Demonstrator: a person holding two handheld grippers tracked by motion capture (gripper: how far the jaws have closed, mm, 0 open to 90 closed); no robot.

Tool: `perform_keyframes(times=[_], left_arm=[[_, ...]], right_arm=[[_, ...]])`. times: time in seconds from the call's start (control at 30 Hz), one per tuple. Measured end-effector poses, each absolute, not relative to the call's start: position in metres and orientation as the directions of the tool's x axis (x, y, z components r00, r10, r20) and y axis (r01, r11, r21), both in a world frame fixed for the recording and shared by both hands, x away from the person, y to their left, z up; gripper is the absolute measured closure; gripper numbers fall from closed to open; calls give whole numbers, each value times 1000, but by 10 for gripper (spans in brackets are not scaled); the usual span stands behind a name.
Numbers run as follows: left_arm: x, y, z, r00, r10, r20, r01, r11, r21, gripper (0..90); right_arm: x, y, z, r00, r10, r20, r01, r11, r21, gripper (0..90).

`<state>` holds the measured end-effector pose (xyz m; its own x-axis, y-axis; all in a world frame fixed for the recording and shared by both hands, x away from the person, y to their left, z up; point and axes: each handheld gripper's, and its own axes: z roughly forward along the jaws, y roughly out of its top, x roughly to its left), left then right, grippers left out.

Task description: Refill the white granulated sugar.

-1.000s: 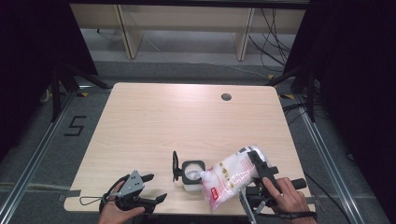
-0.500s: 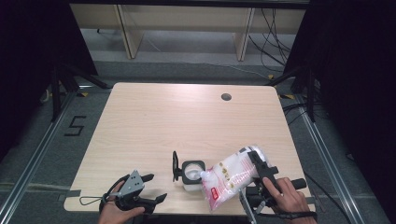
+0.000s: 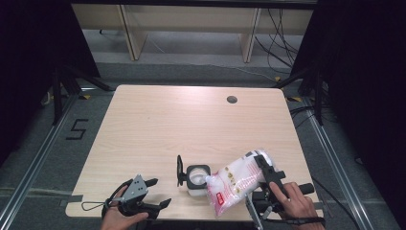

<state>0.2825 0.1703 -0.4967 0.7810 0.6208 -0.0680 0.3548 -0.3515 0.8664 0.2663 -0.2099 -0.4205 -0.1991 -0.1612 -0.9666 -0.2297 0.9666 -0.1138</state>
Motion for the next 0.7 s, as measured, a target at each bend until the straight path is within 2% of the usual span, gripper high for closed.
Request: perform_keyframes(times=[0.2, 0.37, 0.5, 0.63, 0.7], left_arm=[[284, 171, -496, 790, 611, -45, 341, -378, 861, 176], [283, 171, -496, 785, 617, -63, 352, -360, 864, 176], [284, 171, -496, 787, 614, -60, 349, -363, 864, 176], [283, 171, -496, 784, 617, -62, 353, -362, 863, 176], [283, 171, -496, 786, 616, -61, 352, -363, 863, 176]], right_arm=[[266, -210, -421, -202, -160, -966, -229, 967, -112, 389], [266, -210, -421, -203, -154, -967, -225, 968, -107, 390], [265, -210, -420, -187, -179, -966, -227, 965, -134, 391], [265, -211, -424, -199, -149, -968, -221, 970, -104, 394], [266, -211, -422, -186, -178, -966, -234, 963, -132, 396]])
